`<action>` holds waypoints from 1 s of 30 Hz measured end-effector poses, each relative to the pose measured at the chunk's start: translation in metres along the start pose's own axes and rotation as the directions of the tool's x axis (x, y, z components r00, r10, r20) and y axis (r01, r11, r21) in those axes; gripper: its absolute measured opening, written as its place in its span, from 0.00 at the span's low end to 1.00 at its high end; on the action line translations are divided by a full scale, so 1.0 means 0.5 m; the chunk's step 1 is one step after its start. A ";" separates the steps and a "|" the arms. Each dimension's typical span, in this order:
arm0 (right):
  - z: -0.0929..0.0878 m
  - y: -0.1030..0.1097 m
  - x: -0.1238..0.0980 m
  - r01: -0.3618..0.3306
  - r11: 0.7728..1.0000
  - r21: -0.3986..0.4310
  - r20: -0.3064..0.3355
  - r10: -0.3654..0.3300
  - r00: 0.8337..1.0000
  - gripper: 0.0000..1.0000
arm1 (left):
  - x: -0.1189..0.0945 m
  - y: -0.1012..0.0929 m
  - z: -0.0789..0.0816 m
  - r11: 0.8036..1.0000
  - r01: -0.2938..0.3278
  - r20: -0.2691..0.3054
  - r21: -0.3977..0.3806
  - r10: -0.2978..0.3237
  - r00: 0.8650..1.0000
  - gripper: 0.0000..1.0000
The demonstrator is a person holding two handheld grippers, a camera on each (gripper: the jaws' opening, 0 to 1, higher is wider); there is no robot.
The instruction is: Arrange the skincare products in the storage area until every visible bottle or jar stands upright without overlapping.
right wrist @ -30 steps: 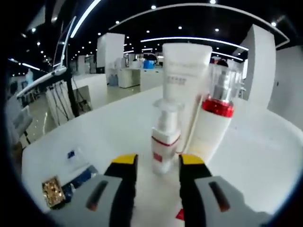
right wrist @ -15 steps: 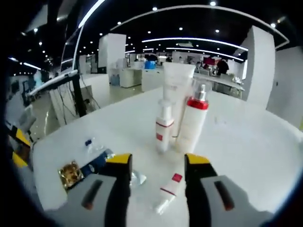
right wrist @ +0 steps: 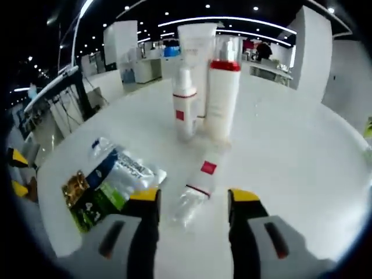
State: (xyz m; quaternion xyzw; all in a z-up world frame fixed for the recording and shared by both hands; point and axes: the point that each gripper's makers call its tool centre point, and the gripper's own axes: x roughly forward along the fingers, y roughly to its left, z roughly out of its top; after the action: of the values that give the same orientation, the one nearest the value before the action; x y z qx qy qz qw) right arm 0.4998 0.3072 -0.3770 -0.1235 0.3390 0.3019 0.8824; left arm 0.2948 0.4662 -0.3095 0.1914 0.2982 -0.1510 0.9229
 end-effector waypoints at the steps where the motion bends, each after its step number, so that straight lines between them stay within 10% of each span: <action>1: -0.010 -0.004 0.005 0.002 1.000 -0.017 -0.014 -0.002 1.000 0.46 | 0.001 0.000 -0.001 1.000 0.002 -0.003 0.000 -0.002 1.000 0.26; 12: -0.029 -0.014 0.008 -0.022 1.000 0.017 -0.029 0.023 0.999 0.21 | 0.001 -0.006 0.000 1.000 0.020 -0.001 -0.013 -0.020 1.000 0.26; 21: -0.030 -0.002 -0.032 -0.097 0.990 0.105 -0.051 0.103 0.993 0.20 | 0.001 -0.010 0.005 0.999 0.035 0.012 -0.025 -0.034 0.999 0.27; 30: -0.005 0.019 -0.119 -0.172 0.973 0.152 0.061 0.164 0.985 0.19 | 0.000 -0.013 0.014 0.997 0.057 0.031 -0.054 -0.055 0.998 0.29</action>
State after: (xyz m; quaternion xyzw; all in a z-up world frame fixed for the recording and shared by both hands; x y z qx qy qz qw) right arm 0.4576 0.2873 -0.3390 -0.0176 0.3497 0.3509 0.8685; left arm 0.2955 0.4574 -0.3059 0.1553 0.2940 -0.1712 0.9274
